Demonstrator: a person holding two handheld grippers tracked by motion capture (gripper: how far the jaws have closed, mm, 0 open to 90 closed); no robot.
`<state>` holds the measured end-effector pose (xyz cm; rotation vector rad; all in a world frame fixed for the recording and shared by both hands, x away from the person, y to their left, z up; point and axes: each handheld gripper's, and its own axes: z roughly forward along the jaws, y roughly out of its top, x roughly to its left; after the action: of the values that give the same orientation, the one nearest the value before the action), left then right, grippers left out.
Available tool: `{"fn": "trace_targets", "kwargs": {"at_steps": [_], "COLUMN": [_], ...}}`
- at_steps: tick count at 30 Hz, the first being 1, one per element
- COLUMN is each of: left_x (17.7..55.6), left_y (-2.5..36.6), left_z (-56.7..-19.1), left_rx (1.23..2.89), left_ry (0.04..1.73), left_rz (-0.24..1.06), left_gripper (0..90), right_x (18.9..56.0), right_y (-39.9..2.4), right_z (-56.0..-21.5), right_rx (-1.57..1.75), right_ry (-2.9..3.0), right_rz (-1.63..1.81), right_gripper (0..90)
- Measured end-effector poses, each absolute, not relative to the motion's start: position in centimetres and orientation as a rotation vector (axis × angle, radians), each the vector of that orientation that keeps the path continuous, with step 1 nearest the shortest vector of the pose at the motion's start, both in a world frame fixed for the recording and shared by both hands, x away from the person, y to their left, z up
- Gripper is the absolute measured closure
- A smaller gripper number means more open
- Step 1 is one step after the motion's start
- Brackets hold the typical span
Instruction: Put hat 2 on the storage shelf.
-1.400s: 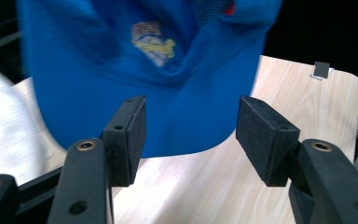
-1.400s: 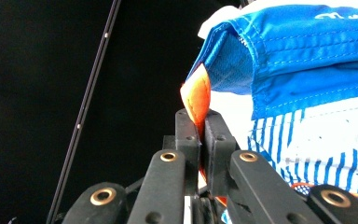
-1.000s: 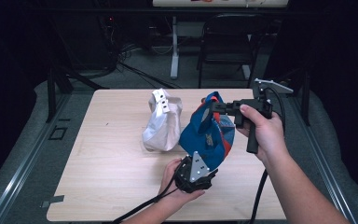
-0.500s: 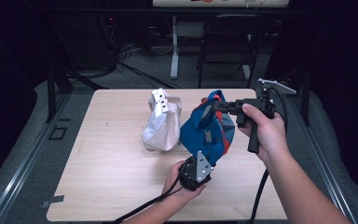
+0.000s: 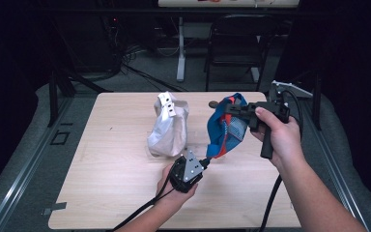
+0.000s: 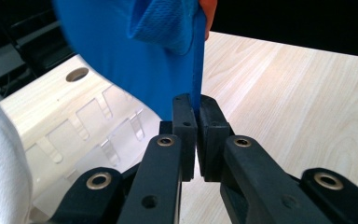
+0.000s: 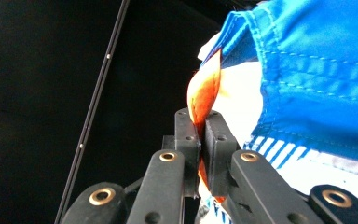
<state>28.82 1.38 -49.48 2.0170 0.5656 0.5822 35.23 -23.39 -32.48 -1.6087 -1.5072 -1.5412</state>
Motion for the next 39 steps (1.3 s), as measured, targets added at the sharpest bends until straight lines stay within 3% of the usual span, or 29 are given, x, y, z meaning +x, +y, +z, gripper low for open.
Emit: {"fn": "trace_targets", "kwargs": {"at_steps": [17, 39], "left_x": [31.3, 33.3], "left_y": [2.0, 1.9], "left_z": [-50.7, -52.8], "left_rx": [1.95, 1.982], "left_ry": [0.642, 0.721], "left_rz": [0.544, 0.513], "left_gripper": [87.6, 87.4], "right_x": [35.7, 37.2], "right_y": [-23.4, -23.3], "right_z": [-34.1, -37.3], "right_rx": [-1.619, -1.692], "right_ry": [-1.51, -1.472], "right_rz": [-1.514, -1.464], "right_gripper": [86.5, 86.5]}}
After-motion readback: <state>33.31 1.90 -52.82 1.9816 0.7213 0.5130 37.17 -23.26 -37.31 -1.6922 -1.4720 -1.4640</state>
